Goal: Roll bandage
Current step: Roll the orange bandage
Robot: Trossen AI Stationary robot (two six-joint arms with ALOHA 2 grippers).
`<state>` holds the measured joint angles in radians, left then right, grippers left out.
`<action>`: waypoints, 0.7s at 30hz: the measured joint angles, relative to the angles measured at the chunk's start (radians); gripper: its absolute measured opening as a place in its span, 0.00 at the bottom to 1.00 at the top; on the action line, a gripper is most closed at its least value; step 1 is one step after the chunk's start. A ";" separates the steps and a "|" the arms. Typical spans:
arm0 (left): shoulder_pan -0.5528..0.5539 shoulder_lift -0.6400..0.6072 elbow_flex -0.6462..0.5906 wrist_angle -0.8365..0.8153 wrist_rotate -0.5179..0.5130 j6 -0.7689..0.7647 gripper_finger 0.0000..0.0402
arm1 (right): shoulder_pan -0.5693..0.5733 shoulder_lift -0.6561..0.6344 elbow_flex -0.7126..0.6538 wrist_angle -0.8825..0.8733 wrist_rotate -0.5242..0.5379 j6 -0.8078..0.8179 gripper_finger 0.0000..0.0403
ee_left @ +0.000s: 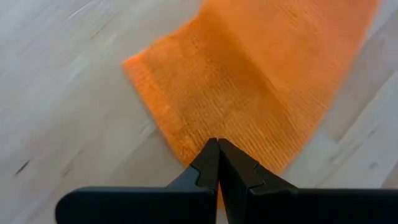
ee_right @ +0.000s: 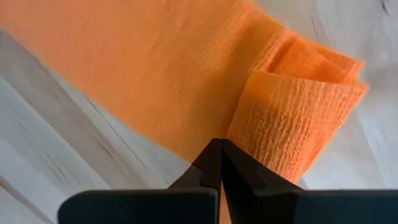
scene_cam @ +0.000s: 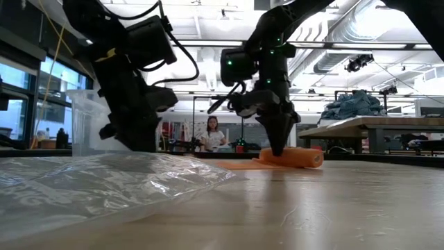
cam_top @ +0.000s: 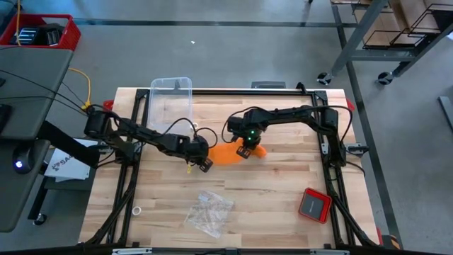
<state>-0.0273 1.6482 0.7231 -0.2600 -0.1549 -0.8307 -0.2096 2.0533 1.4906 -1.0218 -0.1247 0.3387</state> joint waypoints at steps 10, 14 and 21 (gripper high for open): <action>-0.002 -0.043 -0.005 -0.048 -0.033 -0.184 0.00 | 0.014 0.000 0.000 -0.006 -0.007 0.046 0.00; -0.001 -0.072 -0.009 -0.069 -0.051 -0.187 0.00 | 0.017 0.001 0.000 -0.005 -0.012 0.054 0.00; 0.000 -0.081 -0.010 -0.071 -0.056 -0.181 0.00 | 0.012 -0.027 0.000 0.046 -0.002 0.072 0.00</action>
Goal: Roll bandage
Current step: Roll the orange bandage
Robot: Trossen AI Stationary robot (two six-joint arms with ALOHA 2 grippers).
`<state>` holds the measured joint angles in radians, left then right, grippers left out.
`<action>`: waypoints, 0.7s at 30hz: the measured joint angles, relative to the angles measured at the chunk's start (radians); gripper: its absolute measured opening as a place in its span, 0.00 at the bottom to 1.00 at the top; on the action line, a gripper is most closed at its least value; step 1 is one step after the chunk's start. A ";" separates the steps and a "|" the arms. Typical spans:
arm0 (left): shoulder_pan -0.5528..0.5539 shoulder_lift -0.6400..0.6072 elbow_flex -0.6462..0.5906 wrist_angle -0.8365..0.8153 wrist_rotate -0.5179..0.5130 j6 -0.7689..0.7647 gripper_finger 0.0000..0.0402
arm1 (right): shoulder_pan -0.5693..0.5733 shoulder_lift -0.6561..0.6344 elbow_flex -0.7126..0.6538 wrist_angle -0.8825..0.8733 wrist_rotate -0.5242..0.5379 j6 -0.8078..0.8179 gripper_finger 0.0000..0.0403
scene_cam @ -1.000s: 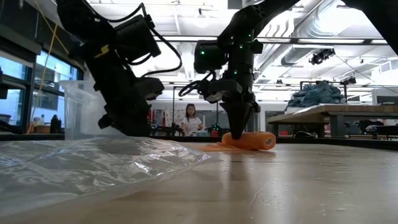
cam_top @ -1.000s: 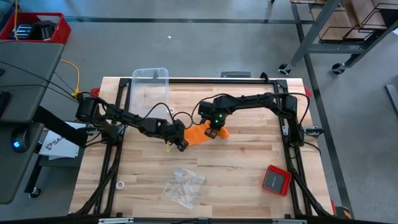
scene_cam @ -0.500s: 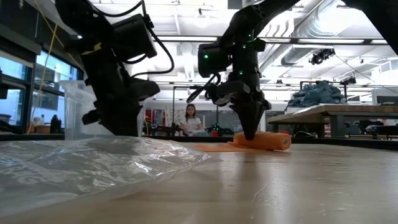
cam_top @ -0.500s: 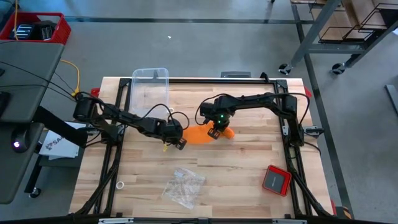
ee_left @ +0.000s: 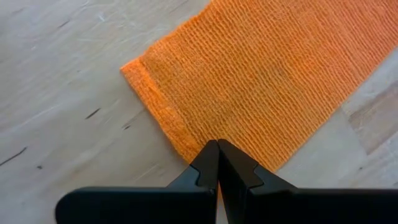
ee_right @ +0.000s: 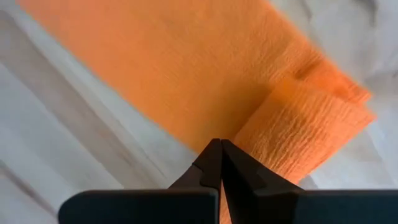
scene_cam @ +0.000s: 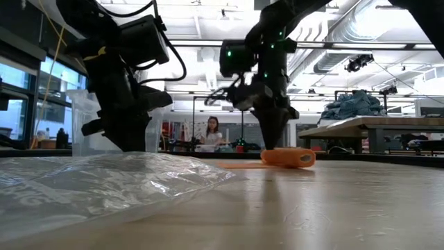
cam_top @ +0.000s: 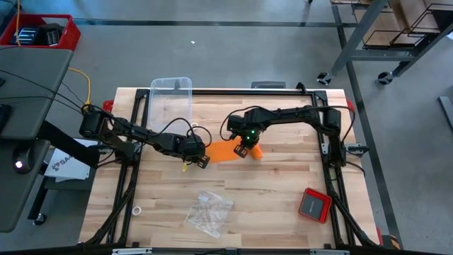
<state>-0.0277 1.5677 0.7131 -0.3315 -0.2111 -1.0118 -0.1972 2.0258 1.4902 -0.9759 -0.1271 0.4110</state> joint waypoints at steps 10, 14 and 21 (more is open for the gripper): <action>0.000 -0.002 0.002 -0.009 -0.004 -0.001 0.00 | -0.044 -0.131 -0.013 -0.048 0.069 -0.004 0.00; -0.006 -0.002 0.002 -0.030 -0.005 -0.007 0.00 | -0.069 -0.183 -0.149 -0.035 0.047 0.050 0.00; -0.019 -0.003 0.003 -0.040 -0.009 -0.009 0.00 | -0.068 -0.323 -0.478 0.223 -0.032 0.243 0.00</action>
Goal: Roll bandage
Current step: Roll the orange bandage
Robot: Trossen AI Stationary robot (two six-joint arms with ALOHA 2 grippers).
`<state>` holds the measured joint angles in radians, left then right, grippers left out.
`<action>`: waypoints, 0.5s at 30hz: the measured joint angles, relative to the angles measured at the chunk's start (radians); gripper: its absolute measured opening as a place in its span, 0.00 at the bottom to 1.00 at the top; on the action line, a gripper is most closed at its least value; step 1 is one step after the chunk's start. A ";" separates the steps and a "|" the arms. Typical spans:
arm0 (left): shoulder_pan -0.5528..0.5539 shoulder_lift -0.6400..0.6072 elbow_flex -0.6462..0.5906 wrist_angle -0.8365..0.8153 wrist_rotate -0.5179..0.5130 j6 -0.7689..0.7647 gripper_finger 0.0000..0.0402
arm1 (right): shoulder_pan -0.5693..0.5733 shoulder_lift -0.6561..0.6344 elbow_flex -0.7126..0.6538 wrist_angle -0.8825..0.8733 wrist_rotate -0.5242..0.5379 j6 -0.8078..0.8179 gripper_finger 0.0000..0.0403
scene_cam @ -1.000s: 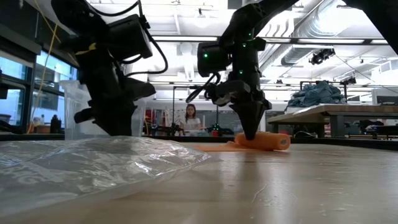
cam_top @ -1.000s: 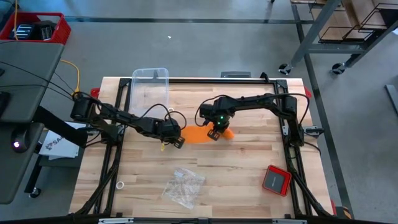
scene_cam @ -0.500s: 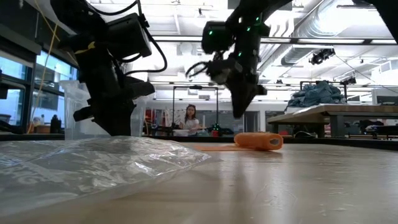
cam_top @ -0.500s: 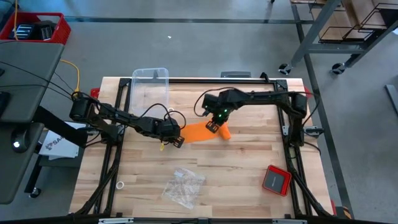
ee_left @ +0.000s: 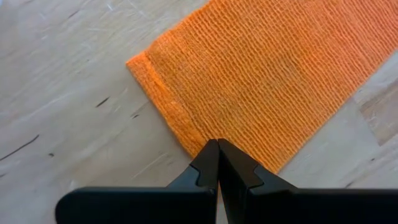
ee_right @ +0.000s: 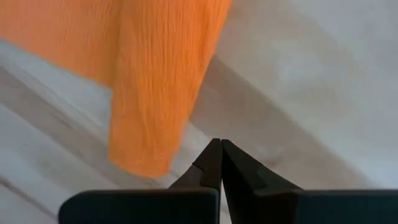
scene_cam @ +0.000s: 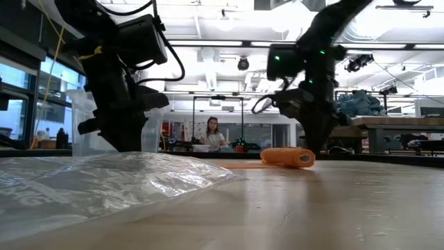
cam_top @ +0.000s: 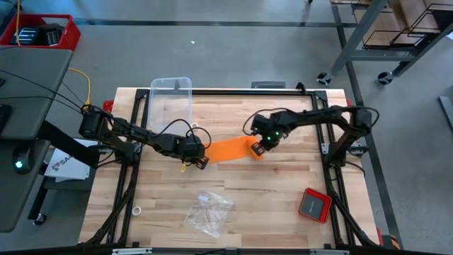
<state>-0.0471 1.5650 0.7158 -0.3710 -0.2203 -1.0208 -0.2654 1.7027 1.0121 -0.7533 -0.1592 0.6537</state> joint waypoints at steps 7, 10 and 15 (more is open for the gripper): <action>0.001 0.000 0.000 -0.001 0.005 -0.021 0.00 | 0.067 -0.014 -0.119 0.173 -0.017 0.167 0.00; -0.005 0.000 0.000 -0.002 0.005 -0.027 0.00 | 0.100 -0.014 -0.128 0.223 -0.006 0.213 0.00; -0.007 0.000 0.001 -0.003 0.008 -0.027 0.00 | 0.140 -0.013 -0.128 0.306 0.038 0.290 0.00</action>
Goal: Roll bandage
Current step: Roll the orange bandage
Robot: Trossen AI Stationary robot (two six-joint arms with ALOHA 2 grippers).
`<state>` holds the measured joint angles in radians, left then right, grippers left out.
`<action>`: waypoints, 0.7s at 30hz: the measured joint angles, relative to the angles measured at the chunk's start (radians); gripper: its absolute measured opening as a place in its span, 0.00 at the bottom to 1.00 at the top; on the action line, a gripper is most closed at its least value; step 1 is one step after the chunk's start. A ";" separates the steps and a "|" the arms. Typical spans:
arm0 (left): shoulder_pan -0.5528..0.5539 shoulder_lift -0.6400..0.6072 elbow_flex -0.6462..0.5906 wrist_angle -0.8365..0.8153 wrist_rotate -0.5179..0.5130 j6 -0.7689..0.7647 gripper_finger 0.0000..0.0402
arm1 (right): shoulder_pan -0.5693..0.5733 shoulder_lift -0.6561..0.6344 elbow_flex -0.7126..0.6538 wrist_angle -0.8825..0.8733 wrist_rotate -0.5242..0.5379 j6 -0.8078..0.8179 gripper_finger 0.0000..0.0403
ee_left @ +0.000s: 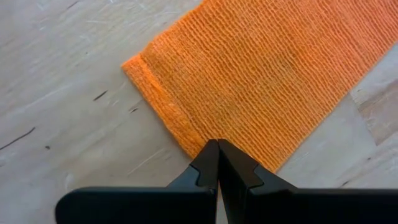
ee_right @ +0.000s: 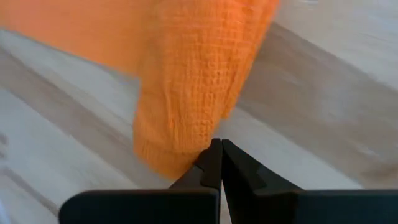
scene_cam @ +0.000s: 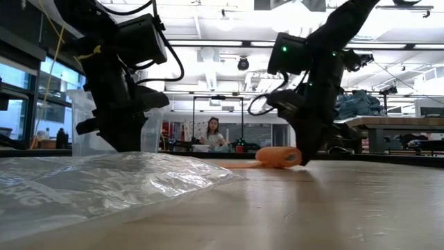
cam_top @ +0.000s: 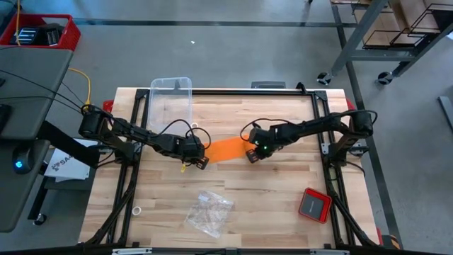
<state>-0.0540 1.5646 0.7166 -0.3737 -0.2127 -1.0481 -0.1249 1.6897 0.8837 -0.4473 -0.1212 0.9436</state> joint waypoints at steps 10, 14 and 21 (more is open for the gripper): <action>-0.019 -0.001 0.002 -0.030 0.024 0.026 0.00 | 0.037 0.001 0.073 0.044 0.051 0.020 0.00; -0.042 -0.002 0.003 -0.058 0.029 0.039 0.00 | 0.036 0.001 0.106 0.057 0.061 0.002 0.00; -0.079 -0.002 0.003 -0.066 0.032 0.033 0.00 | 0.036 0.051 0.112 0.164 0.047 0.024 0.00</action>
<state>-0.1330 1.5623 0.7193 -0.4393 -0.1810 -1.0154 -0.0886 1.7409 0.9958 -0.2828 -0.0741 0.9679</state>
